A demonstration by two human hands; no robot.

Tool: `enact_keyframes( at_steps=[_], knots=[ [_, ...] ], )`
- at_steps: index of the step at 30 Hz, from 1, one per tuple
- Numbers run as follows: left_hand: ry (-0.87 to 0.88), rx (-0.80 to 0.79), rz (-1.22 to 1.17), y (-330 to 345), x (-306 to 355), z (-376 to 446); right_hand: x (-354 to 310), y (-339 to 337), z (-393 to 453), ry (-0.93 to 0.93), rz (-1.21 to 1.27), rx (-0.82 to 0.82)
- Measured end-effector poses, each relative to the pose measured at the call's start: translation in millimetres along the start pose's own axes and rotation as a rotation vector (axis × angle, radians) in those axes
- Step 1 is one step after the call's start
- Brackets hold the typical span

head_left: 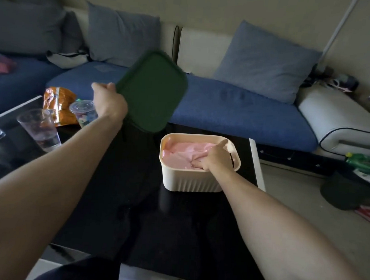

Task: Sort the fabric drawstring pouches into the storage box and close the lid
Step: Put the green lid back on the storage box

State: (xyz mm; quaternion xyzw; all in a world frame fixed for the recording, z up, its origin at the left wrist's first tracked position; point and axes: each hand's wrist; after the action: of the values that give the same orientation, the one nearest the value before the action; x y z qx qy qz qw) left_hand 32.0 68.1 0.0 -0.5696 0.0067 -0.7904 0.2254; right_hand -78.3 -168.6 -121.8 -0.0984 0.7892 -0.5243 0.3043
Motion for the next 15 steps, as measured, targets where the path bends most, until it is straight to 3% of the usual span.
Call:
enact_keyframes(
  at_steps=[5, 9, 11, 15],
  knots=[
    [0.011, -0.168, 0.019, 40, -15, -23, 13, -18, 12, -0.103, 0.012, -0.127],
    [-0.003, -0.393, 0.076, 65, -35, -37, 29, -32, 19, -0.239, 0.369, -0.16],
    [-0.027, -0.515, 0.057, 72, -38, -45, 34, -37, 23, -0.265, 0.392, -0.213],
    [0.029, -0.686, 0.152, 79, -50, -54, 51, -51, 36, -0.076, 0.695, -0.267]
  ],
)
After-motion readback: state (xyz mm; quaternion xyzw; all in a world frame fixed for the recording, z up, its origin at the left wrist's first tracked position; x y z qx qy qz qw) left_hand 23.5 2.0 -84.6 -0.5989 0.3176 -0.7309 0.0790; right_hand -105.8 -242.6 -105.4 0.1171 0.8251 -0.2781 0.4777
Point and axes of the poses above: each hand's wrist, its own z-axis towards the middle knuckle, its own y-axis out of the palm, x = y × z, and after that the axes turned 13 degrees about y, right-handed
